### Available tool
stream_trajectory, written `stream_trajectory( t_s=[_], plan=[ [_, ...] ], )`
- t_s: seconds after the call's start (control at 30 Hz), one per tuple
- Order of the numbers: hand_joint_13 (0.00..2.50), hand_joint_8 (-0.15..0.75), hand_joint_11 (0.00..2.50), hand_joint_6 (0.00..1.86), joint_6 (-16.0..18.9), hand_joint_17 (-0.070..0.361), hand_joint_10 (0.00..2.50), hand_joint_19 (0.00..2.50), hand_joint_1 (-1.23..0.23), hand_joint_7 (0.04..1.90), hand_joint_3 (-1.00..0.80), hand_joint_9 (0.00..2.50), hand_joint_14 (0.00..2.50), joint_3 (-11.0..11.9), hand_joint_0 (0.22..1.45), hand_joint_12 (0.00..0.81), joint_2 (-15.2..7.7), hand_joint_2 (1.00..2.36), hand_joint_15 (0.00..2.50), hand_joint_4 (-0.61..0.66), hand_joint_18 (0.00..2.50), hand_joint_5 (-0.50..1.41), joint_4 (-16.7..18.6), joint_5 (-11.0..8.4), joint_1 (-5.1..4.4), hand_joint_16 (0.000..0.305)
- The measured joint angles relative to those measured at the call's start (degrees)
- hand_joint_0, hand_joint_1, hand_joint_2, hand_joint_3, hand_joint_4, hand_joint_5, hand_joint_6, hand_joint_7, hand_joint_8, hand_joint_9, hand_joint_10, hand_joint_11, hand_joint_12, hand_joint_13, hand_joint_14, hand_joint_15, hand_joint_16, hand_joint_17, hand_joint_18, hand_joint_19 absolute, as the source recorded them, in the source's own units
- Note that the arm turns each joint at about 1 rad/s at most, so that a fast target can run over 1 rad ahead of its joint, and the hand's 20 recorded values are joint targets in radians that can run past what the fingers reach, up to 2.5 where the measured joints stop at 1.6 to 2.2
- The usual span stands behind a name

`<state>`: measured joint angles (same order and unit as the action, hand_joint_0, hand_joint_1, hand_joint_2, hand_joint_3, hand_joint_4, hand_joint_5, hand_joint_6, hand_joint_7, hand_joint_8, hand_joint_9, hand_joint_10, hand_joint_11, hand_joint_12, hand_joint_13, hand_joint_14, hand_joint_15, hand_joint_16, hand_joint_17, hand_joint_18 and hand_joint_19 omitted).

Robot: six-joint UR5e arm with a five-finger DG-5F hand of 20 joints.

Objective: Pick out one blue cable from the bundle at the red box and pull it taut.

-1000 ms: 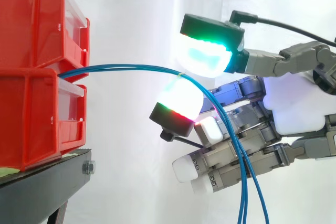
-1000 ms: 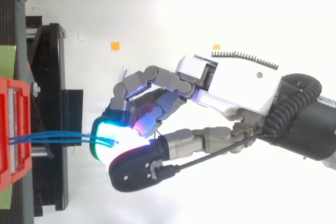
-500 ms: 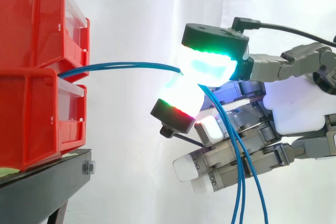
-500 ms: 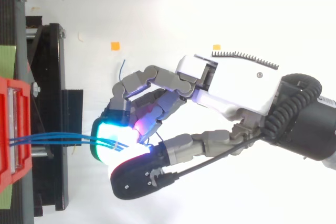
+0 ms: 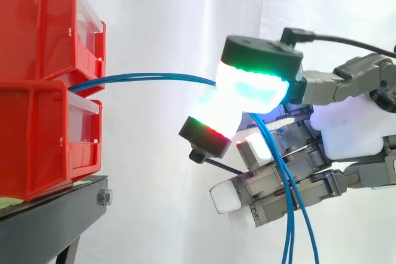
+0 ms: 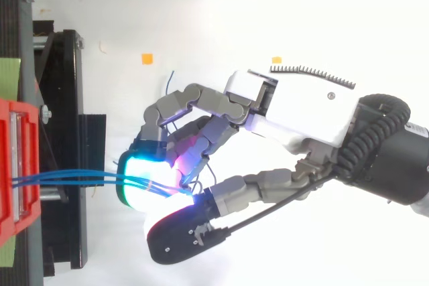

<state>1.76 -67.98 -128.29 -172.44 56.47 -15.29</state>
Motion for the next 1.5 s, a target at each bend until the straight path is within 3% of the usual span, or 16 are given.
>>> stream_trajectory(
  t_s=[0.2, 0.23, 0.7, 1.17, 1.5],
  plan=[
    [0.94, 0.293, 0.69, 0.95, 0.0, 0.053, 0.02, 0.41, -0.81, 0.98, -0.5, 1.16, 0.01, 0.0, 0.55, 0.24, 0.0, 1.0, 0.38, 0.05, 0.64, -0.14, 0.0, -0.03, 0.0, 0.024],
    [0.94, 0.302, 0.68, 0.95, 0.0, 0.056, 0.02, 0.4, -0.75, 0.95, -0.5, 1.16, 0.01, 0.0, 0.53, 0.247, 0.0, 1.0, 0.37, 0.05, 0.64, -0.14, 0.0, -0.03, 0.0, 0.025],
    [0.94, 0.299, 0.68, 0.93, 0.0, 0.047, 0.02, 0.44, -0.62, 1.11, -0.5, 1.22, 0.01, 0.0, 0.58, 0.224, 0.0, 1.0, 0.38, 0.02, 0.6, -0.12, 0.0, -0.05, 0.0, 0.021],
    [0.9, 0.293, 0.68, 0.92, 0.0, 0.044, 0.02, 0.47, -0.54, 1.01, -0.5, 1.2, 0.01, 0.0, 0.59, 0.217, 0.0, 1.0, 0.39, 0.03, 0.5, -0.12, 0.0, -0.05, 0.0, 0.019],
    [0.86, 0.309, 0.69, 0.91, 0.0, 0.044, 0.02, 0.51, -0.53, 0.98, -0.27, 1.21, 0.01, 0.0, 0.58, 0.213, 0.0, 1.02, 0.39, 0.02, 0.44, -0.11, 0.0, -0.01, 0.0, 0.019]
  ],
)
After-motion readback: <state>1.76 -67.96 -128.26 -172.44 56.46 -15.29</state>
